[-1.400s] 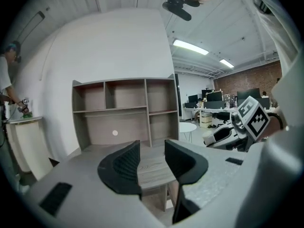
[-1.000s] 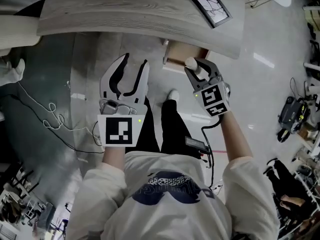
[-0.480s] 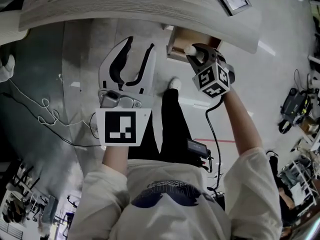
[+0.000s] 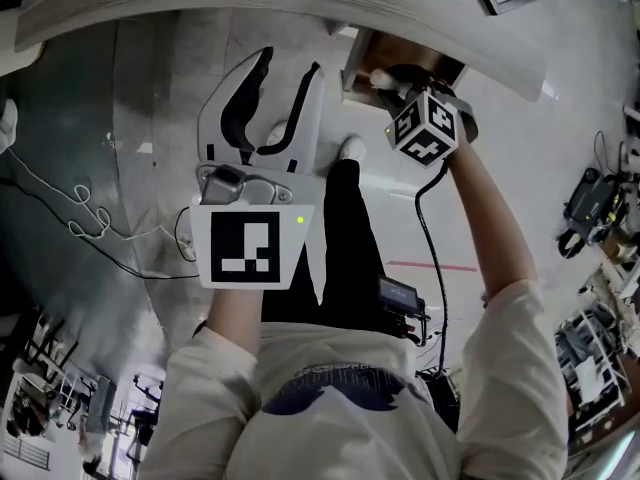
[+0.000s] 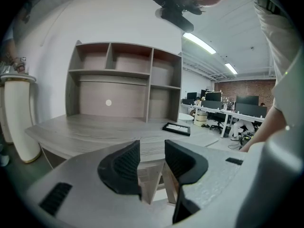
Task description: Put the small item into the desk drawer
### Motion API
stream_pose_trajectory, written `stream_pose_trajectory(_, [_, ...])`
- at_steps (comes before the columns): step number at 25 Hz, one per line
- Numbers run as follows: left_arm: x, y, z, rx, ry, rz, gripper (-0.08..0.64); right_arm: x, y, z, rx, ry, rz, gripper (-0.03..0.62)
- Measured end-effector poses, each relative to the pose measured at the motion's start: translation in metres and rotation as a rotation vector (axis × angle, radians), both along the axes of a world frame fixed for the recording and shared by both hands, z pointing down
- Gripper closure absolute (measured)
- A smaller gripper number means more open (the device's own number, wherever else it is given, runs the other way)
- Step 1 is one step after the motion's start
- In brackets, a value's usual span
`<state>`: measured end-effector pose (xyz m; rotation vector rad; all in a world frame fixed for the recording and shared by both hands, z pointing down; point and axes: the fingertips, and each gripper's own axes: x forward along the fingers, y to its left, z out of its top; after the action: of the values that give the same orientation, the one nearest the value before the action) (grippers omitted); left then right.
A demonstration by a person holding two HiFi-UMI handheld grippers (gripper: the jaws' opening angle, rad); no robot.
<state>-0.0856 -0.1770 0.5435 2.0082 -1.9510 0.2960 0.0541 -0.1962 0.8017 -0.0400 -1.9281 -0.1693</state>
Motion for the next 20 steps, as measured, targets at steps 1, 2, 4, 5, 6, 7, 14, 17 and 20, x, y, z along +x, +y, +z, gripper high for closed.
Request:
stream_pose_trajectory(1, [0.000,0.000,0.002,-0.003,0.000,0.000,0.414,0.000,0.000,0.003,0.000,0.007,-0.005,0.457])
stream_pose_trajectory(2, [0.001,0.001,0.004,-0.006,0.000,0.001,0.414,-0.001,-0.001,0.005,0.003,0.015,-0.011,0.457])
stream_pose_trajectory(4, [0.001,0.001,0.007,-0.009,0.006,-0.002,0.414,-0.001,-0.002,0.011,0.013,0.041,-0.027,0.457])
stream_pose_trajectory(5, [0.001,0.001,0.009,-0.011,0.008,-0.005,0.414,0.000,-0.003,0.013,0.020,0.057,-0.033,0.457])
stream_pose_trajectory(6, [0.000,0.001,0.010,-0.014,0.008,-0.007,0.414,0.001,-0.004,0.016,0.026,0.073,-0.037,0.457])
stream_pose_trajectory(7, [0.000,0.001,0.011,-0.017,0.007,-0.008,0.414,0.002,-0.006,0.019,0.029,0.088,-0.039,0.457])
stream_pose_trajectory(14, [-0.006,0.003,0.014,-0.031,-0.011,-0.008,0.414,0.007,0.000,0.028,0.031,0.175,-0.073,0.457])
stream_pose_trajectory(17, [-0.008,0.003,0.016,-0.031,-0.009,-0.016,0.414,0.008,-0.002,0.033,0.039,0.199,-0.077,0.456])
stream_pose_trajectory(20, [-0.010,0.005,0.019,-0.036,-0.010,-0.020,0.414,0.009,-0.002,0.037,0.046,0.215,-0.086,0.456])
